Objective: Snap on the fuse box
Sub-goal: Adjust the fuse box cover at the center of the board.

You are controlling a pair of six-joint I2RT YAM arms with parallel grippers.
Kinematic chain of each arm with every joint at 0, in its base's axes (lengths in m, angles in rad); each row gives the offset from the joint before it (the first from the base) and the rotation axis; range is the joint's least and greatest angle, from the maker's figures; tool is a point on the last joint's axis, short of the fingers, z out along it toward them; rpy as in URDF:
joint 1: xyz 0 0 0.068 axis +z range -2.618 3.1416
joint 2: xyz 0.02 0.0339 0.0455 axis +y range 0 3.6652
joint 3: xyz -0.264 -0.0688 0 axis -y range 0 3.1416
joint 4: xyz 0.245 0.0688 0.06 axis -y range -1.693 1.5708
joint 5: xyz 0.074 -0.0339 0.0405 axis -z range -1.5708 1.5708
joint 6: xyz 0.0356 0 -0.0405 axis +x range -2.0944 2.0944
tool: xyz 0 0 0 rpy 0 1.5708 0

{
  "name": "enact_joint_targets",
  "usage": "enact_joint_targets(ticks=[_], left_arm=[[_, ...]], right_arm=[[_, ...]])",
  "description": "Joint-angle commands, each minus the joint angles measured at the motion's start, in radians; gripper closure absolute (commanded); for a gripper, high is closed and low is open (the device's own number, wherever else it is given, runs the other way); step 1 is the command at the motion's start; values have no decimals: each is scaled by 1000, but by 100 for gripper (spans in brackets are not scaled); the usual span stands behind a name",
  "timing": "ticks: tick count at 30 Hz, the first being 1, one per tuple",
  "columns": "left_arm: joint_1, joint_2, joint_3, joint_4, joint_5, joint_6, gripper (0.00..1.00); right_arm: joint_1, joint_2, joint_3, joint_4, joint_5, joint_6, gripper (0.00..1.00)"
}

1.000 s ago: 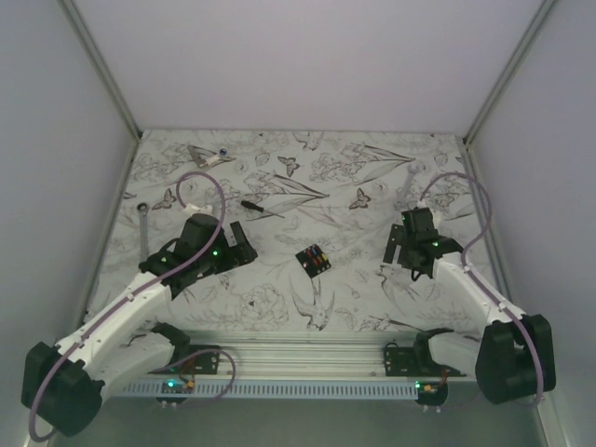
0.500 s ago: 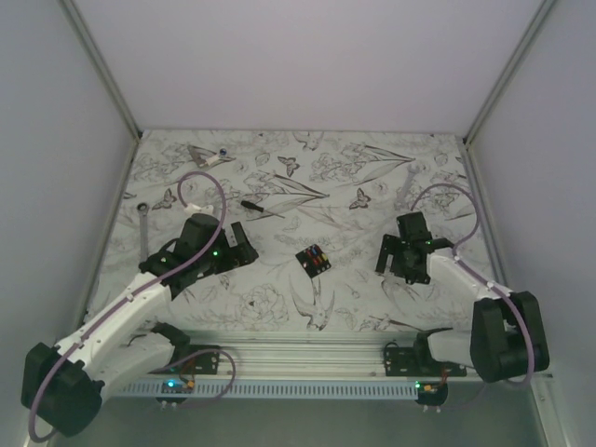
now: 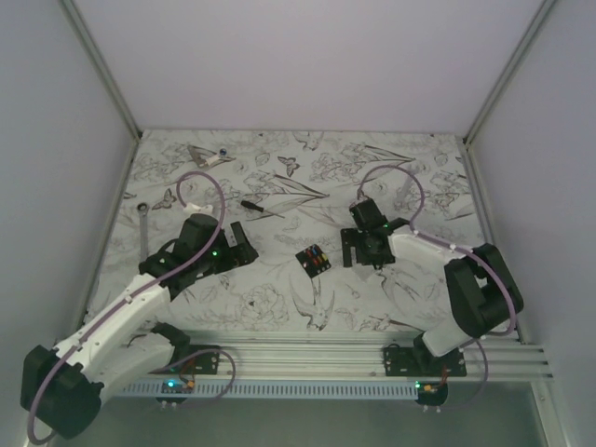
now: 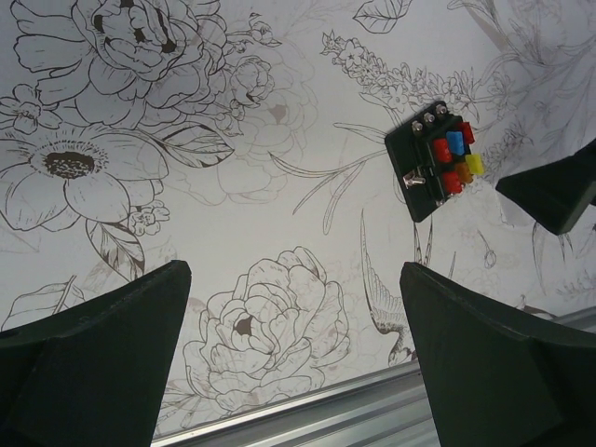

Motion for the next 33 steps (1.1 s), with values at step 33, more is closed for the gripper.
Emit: enact_joint_targets(ticks=[33], left_arm=[[7,-44,-15,-6,18,3,0]], right_arm=[[177,-108,93,6,129,-8,10]])
